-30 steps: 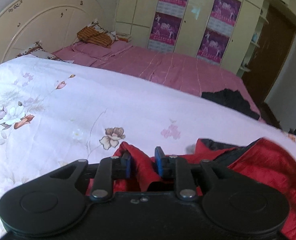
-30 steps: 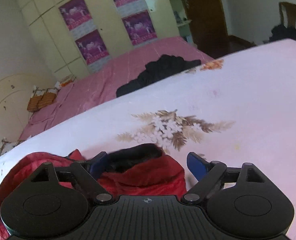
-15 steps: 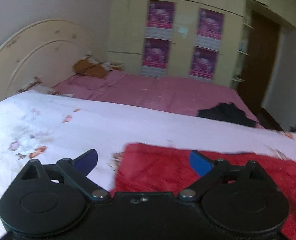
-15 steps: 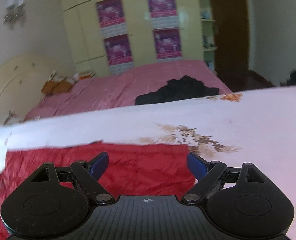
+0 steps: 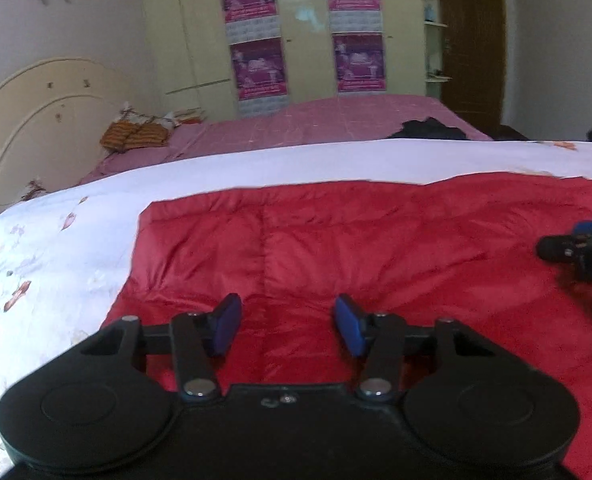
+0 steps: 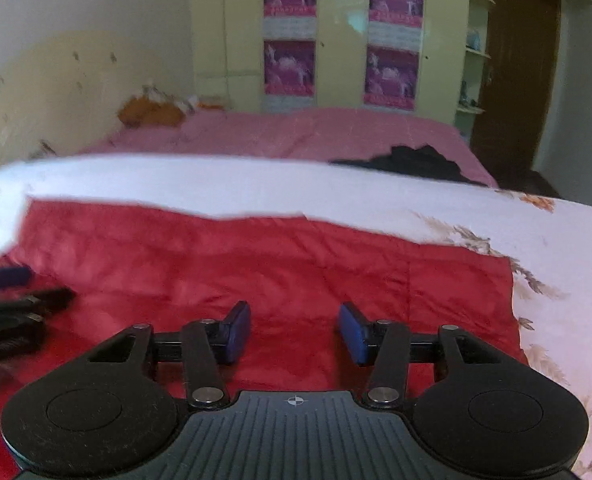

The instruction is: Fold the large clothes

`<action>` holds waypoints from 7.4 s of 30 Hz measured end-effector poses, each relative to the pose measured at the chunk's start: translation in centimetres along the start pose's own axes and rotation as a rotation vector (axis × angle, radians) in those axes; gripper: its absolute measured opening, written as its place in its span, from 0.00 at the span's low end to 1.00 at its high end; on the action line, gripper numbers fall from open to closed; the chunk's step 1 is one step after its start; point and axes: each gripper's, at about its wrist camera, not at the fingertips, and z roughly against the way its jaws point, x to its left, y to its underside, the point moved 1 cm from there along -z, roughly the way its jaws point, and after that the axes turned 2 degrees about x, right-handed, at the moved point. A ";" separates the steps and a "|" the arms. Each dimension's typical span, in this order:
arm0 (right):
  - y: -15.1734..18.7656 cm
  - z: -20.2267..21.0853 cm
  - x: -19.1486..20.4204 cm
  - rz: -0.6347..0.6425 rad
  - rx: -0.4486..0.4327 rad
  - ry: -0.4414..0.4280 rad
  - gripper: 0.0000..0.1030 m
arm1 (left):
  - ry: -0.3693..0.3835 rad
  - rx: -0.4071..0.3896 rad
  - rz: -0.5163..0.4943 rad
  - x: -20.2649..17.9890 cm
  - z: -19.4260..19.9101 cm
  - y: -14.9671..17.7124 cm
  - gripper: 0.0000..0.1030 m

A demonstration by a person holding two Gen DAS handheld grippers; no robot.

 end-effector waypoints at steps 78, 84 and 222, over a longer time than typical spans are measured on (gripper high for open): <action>14.2 19.1 -5.5 -0.280 0.100 -0.044 0.92 | 0.196 0.244 0.536 10.2 16.0 12.2 0.83; 14.7 17.4 -5.4 -0.403 0.128 -0.134 0.92 | 0.244 0.240 0.631 10.0 14.0 13.2 0.83; 22.1 24.0 12.9 0.231 0.146 -0.157 0.34 | 0.276 0.174 0.730 11.5 27.6 23.3 0.28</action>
